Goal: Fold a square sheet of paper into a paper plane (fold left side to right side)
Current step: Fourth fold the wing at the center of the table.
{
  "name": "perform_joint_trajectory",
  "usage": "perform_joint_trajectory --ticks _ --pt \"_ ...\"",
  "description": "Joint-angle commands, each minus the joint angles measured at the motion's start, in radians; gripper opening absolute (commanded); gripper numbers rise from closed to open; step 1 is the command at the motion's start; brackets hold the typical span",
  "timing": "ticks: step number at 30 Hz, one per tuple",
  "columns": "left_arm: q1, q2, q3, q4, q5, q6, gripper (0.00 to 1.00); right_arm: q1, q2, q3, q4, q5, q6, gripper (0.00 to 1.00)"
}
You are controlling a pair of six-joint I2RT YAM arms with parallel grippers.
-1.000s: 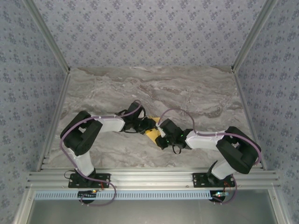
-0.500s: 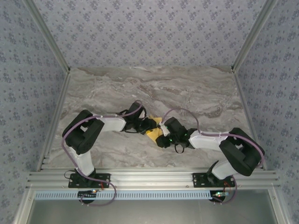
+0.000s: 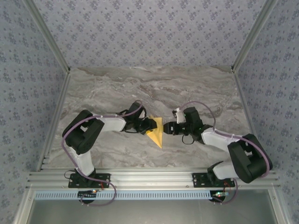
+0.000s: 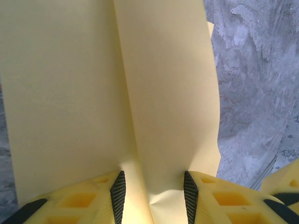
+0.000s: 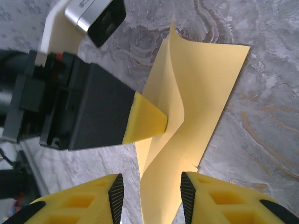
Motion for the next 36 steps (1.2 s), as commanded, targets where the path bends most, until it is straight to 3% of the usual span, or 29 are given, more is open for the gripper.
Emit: perform_joint_trajectory --ticks 1,10,24,32,36 --pt "-0.004 0.009 0.004 -0.040 -0.022 0.013 0.40 -0.027 0.072 0.029 0.079 -0.120 0.111 0.39" --pt "-0.004 0.001 0.004 -0.042 -0.022 0.014 0.40 -0.022 0.231 0.085 0.175 -0.125 0.193 0.36" --pt "-0.004 -0.002 0.006 -0.043 -0.020 0.016 0.40 -0.010 0.330 0.137 0.161 -0.103 0.190 0.32" --pt "-0.004 -0.003 0.006 -0.043 -0.019 0.017 0.40 -0.006 0.350 0.162 0.106 -0.087 0.155 0.14" --pt "-0.004 -0.006 0.007 -0.045 -0.017 0.021 0.40 -0.006 0.356 0.187 0.035 -0.048 0.098 0.12"
